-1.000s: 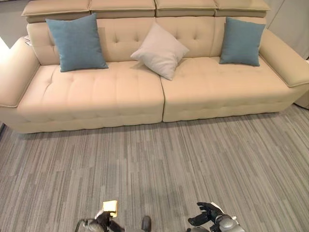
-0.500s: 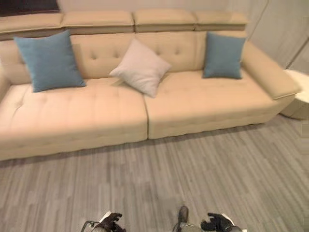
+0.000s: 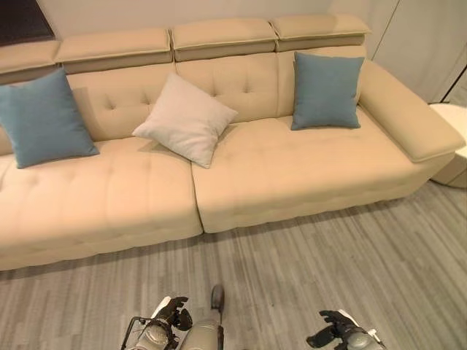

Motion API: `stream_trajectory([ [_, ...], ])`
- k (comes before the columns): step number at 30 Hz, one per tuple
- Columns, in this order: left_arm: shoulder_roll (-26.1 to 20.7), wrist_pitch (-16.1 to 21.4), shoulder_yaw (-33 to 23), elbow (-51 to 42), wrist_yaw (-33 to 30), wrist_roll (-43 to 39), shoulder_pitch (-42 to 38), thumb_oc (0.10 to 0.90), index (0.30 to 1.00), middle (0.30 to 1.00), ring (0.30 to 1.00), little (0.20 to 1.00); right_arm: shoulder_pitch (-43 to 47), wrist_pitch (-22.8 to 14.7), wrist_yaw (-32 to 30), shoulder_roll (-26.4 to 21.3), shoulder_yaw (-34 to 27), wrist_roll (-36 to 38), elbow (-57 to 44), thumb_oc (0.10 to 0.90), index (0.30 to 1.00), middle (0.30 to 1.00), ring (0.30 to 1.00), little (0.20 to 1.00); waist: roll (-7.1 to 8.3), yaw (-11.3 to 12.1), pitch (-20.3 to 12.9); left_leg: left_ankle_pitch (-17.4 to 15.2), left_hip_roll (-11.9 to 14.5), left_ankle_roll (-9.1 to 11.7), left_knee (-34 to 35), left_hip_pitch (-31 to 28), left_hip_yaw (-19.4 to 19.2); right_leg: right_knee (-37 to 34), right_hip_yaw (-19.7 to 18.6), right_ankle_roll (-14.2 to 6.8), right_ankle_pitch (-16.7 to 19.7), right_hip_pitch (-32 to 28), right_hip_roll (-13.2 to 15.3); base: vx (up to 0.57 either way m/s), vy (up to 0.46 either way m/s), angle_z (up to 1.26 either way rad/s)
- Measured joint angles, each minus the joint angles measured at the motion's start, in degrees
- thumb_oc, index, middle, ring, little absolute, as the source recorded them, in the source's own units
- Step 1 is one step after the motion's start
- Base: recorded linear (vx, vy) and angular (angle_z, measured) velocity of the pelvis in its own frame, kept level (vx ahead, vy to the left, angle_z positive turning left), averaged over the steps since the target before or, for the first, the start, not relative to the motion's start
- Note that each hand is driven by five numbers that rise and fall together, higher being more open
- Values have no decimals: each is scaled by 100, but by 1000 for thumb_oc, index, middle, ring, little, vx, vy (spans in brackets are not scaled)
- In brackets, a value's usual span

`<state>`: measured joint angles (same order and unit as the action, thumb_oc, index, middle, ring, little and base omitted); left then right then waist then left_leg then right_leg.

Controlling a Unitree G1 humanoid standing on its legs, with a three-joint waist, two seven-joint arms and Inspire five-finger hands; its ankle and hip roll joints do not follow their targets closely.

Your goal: Pick up all the scattered cushions and arrange them neatly on the sofa.

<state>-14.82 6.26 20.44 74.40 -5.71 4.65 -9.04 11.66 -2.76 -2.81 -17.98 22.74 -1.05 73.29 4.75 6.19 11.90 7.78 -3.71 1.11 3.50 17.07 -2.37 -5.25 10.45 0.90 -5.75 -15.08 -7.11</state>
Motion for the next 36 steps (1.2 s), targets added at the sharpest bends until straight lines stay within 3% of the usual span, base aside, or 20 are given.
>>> stream_trajectory([
  [1, -34, -38, -47, 100, 2, 14, 56, 800, 900, 900, 900, 900, -12, -17, -22, 80, 27, -17, -3, 800, 900, 900, 900, 900, 114, 6, -24, 85, -149, -253, -282, 12, -68, 0, -49, -43, -25, -170, -2, 524, 179, -27],
  [3, 31, -95, -94, 278, 37, 91, 422, 800, 900, 900, 900, 900, -213, -54, -21, 102, 52, -52, -39, 800, 900, 900, 900, 900, -148, -10, -276, -98, -37, -939, -603, -218, -167, 190, -302, -123, -74, -367, -383, 154, 56, -35],
  [4, -16, -145, -68, 369, 32, 111, 536, 800, 900, 900, 900, 900, -250, -45, -56, 266, 38, -69, 1, 800, 900, 900, 900, 900, -47, 21, -246, 551, -65, -1001, -429, -434, 42, 557, -290, -225, -489, -333, -311, 0, 0, -29],
  [5, -10, -185, -57, 384, 27, 112, 541, 800, 900, 900, 900, 900, -284, -53, -29, 293, 36, -82, 12, 800, 900, 900, 900, 900, 16, 20, -267, 570, -104, -1063, -190, -595, 107, 850, -277, -212, -739, -190, -201, 0, 0, -11],
  [7, 156, -203, -42, 389, 66, 182, 535, 800, 900, 900, 900, 900, -273, -61, -37, 157, 29, -93, -4, 800, 900, 900, 900, 900, -263, -143, -164, 699, -86, -1016, 156, -982, 285, 826, -287, -300, -1054, -30, 174, 0, 0, 29],
  [9, 146, -162, -48, 368, 19, 221, 439, 800, 900, 900, 900, 900, -303, -22, -35, 144, 34, -94, 21, 800, 900, 900, 900, 900, -308, -66, -181, 645, -145, -961, 156, -1064, 297, 603, -295, -563, -929, 255, 728, 0, 0, 34],
  [13, 0, -140, -51, 247, 1, 219, 350, 800, 900, 900, 900, 900, -269, -41, -21, 323, 33, -94, 15, 800, 900, 900, 900, 900, -164, 94, -176, 516, -120, -649, 156, -1164, 345, 370, -286, -466, -383, 172, 829, 250, 118, 10],
  [14, -4, -126, -215, 316, 47, 199, 302, 800, 900, 900, 900, 900, -173, -60, -11, 390, 34, -94, 38, 800, 900, 900, 900, 900, -29, 98, -153, -13, -192, -556, 104, -1189, 221, 434, -209, -382, -354, 118, 889, 692, 331, 22],
  [15, 42, -165, -298, 399, 48, 145, 216, 800, 900, 900, 900, 900, -157, -47, 24, 390, 27, -96, 41, 800, 900, 900, 900, 900, -97, 67, -170, -212, -105, -647, -94, -1197, 116, 1238, -66, -590, -478, 423, 866, 817, 240, 31],
  [17, 71, -158, -343, 518, 46, -82, 124, 800, 900, 900, 900, 900, -261, -39, 57, 321, 33, -89, -4, 800, 900, 900, 900, 900, -173, -43, -18, -721, -76, -1257, -1098, -1020, -35, 3089, -88, -926, -716, 1054, 974, 874, -58, 81],
  [18, -9, -157, -480, 338, 49, -246, 309, 800, 900, 900, 900, 900, -638, -88, 58, 225, 22, 21, -290, 800, 900, 900, 900, 900, -399, -396, -143, -637, -38, -729, -1334, -828, 785, 4145, -296, -473, -1143, 1842, 612, 453, -157, 208],
  [19, -144, -112, -495, 317, 20, -272, 245, 800, 900, 900, 900, 900, -797, -151, 80, 235, -16, 60, -417, 800, 900, 900, 900, 900, -225, -550, -198, -651, -132, -735, -843, -886, 955, 3004, -633, -357, -1172, 2103, 454, 67, -56, 207],
  [20, -166, -41, -490, 312, 9, -286, 162, 800, 900, 900, 900, 900, -792, -71, 110, 238, -40, 61, -320, 800, 900, 900, 900, 900, -142, -514, -188, -660, -186, -722, -594, -925, 932, 2604, -625, -315, -1041, 2241, 496, -24, -12, 202],
  [21, -146, -15, -486, 266, -6, -293, 53, 800, 900, 900, 900, 900, -759, 56, 138, 208, -144, 65, -85, 800, 900, 900, 900, 900, -100, -519, -129, -598, -193, -479, -569, -890, 863, 2098, -602, 74, -529, 2326, 519, -6, 25, 153],
  [22, -126, -18, -453, 253, -4, -298, 18, 800, 900, 900, 900, 900, -750, 105, 135, 203, -238, 80, 81, 800, 900, 900, 900, 900, -98, -436, -14, -621, -168, 68, -860, -798, 627, 1950, -616, 323, -184, 2190, 573, 90, 77, 147],
  [23, -79, -32, -439, 253, 2, -308, 4, 800, 900, 900, 900, 900, -730, 122, 122, 166, -287, 123, 121, 800, 900, 900, 900, 900, -129, -345, 114, -683, -65, 204, -1340, -634, 362, 1917, -562, 405, -122, 2069, 636, 112, 68, 68],
  [25, -53, -174, -422, 426, 36, -347, 220, 800, 900, 900, 900, 900, -615, 78, 116, 155, -300, 185, 67, 800, 900, 900, 900, 900, -155, -209, 209, -806, 357, 139, -1932, -531, 122, 1533, -512, 433, -2, 1693, 629, 164, 125, 14],
  [28, 0, -231, -292, 452, 32, -345, 435, 800, 900, 900, 900, 900, -595, 25, 108, 123, -352, 246, -139, 800, 900, 900, 900, 900, -176, -198, 214, -696, 985, 314, -1309, -817, 246, 832, -420, 290, 260, 1197, 638, 196, 182, 31],
  [32, -5, -254, -286, 486, 23, -338, 492, 800, 900, 900, 900, 900, -454, 15, 63, 122, -457, 234, -196, 800, 900, 900, 900, 900, -123, -58, 240, -472, 1253, 660, -406, -858, 1199, 288, -528, 96, 370, 781, 748, 275, 310, 1],
  [36, 121, -254, -241, 556, 42, -53, 587, 800, 900, 900, 900, 900, -417, -51, -7, 80, -653, 232, -173, 800, 900, 900, 900, 900, -175, -206, 140, -95, 1355, 752, -196, -888, 1000, 11, -611, -347, 188, 265, 1078, 236, 352, -37],
])
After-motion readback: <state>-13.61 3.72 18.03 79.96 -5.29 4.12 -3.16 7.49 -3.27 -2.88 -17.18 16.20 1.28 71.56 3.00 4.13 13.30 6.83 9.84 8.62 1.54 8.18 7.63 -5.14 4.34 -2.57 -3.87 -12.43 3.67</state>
